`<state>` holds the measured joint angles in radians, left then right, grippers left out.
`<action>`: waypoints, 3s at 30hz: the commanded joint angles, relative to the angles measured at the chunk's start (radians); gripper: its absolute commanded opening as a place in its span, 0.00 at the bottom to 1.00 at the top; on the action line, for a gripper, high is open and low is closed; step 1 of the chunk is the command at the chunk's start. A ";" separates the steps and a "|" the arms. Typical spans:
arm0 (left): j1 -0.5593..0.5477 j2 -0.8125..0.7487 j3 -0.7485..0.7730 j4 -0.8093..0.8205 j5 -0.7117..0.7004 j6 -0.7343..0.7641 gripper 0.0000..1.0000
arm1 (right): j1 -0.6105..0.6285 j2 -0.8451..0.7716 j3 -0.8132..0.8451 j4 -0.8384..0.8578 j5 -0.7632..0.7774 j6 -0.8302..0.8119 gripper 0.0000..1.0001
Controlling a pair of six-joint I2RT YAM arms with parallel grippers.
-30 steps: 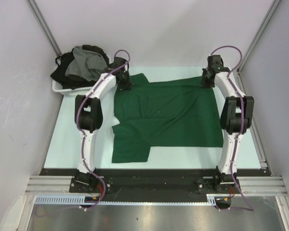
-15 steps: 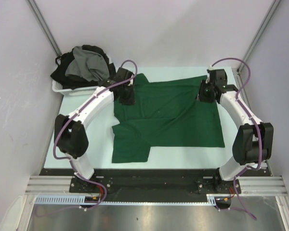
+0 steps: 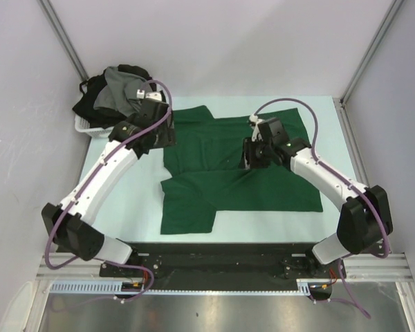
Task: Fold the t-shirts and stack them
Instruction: Flatten out the tshirt
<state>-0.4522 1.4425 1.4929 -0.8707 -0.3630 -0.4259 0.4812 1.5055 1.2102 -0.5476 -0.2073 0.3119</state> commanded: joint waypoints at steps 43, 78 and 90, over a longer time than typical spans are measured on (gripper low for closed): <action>-0.108 -0.015 -0.536 0.101 0.096 -0.110 0.68 | -0.136 -0.059 0.052 -0.040 -0.004 -0.056 0.45; -0.111 -0.047 -0.543 -0.048 0.128 -0.051 0.14 | -0.131 0.065 0.141 0.023 -0.035 -0.036 0.44; -0.114 0.059 -0.523 0.065 0.081 -0.027 0.38 | -0.135 0.045 0.138 -0.012 -0.041 -0.053 0.44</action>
<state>-0.5583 1.4612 0.9459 -0.8707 -0.2535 -0.4770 0.3492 1.5772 1.3209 -0.5564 -0.2390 0.2615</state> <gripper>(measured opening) 0.368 0.438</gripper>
